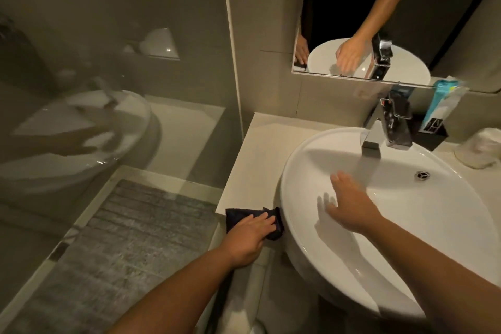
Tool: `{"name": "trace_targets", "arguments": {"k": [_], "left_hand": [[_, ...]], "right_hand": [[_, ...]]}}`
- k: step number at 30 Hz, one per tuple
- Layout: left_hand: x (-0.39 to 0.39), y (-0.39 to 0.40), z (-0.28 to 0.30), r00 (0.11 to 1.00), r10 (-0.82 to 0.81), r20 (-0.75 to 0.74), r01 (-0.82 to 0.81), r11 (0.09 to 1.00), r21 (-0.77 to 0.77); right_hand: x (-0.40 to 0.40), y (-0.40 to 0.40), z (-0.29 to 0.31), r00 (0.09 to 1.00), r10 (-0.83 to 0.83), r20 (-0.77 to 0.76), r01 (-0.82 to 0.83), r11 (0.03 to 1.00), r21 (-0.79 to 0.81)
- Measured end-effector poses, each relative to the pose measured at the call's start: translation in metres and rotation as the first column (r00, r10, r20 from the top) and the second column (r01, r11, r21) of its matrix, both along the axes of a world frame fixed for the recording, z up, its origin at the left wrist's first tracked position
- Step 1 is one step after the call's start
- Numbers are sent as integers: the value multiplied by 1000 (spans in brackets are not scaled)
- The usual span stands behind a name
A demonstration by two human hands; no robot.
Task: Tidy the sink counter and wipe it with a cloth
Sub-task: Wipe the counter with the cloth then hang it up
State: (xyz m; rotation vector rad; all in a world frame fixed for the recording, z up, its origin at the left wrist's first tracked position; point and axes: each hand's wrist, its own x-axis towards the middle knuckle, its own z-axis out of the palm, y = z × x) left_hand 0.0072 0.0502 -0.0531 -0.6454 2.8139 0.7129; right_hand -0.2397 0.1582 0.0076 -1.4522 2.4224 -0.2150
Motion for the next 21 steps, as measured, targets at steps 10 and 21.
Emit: {"name": "trace_targets", "arguments": {"k": [10, 21], "left_hand": [[31, 86, 61, 851, 520, 66, -394, 551, 735], [15, 212, 161, 961, -35, -273, -21, 980, -199]], "right_hand": [[66, 103, 44, 807, -234, 543, 236, 969, 66], [95, 188, 125, 57, -252, 966, 469, 861, 197]]}}
